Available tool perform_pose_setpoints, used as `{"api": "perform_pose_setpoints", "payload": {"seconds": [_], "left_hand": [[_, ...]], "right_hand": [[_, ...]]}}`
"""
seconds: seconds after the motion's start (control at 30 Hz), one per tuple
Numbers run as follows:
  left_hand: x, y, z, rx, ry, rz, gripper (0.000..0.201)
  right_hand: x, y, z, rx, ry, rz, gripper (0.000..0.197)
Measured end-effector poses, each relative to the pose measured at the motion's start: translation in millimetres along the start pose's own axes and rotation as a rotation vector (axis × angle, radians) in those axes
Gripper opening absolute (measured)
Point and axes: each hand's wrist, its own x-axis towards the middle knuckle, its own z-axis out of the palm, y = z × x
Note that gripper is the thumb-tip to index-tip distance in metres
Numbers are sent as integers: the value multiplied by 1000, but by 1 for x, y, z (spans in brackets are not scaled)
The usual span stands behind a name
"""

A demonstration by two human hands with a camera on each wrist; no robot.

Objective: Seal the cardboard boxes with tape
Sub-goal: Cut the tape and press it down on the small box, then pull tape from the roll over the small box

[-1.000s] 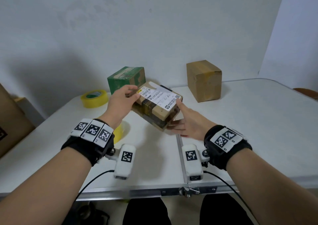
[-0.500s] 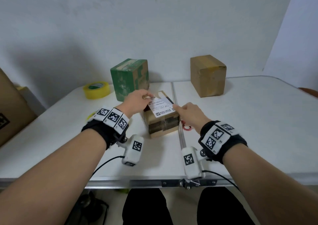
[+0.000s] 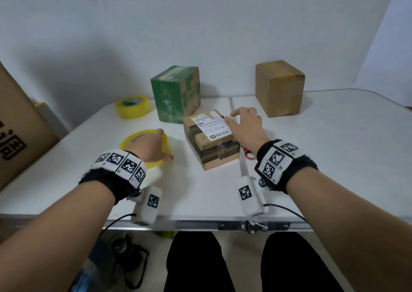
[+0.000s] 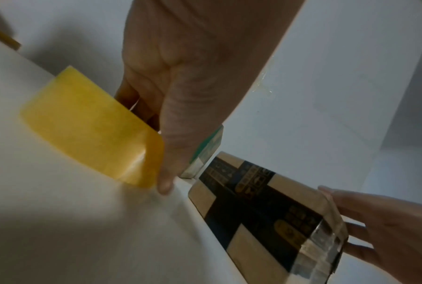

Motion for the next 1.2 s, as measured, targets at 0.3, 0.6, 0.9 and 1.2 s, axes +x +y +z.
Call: {"api": "perform_pose_setpoints", "payload": {"seconds": [0.3,0.6,0.9,1.2], "left_hand": [[-11,-11,-42,-751,198,59,93],[-44,3,-101,-1103,99,444,89],[-50,13,-119,-1152,205,457,92],[-50,41,-126,-974,321,433,88]], "right_hand": [[15,-31,-14,133,-44,-152,20],[27,-101,-39,310,-119,-305,35],[19,-113,-40,442,-102,-369,18],[23,-106,-50,336,62,-368,10]]}}
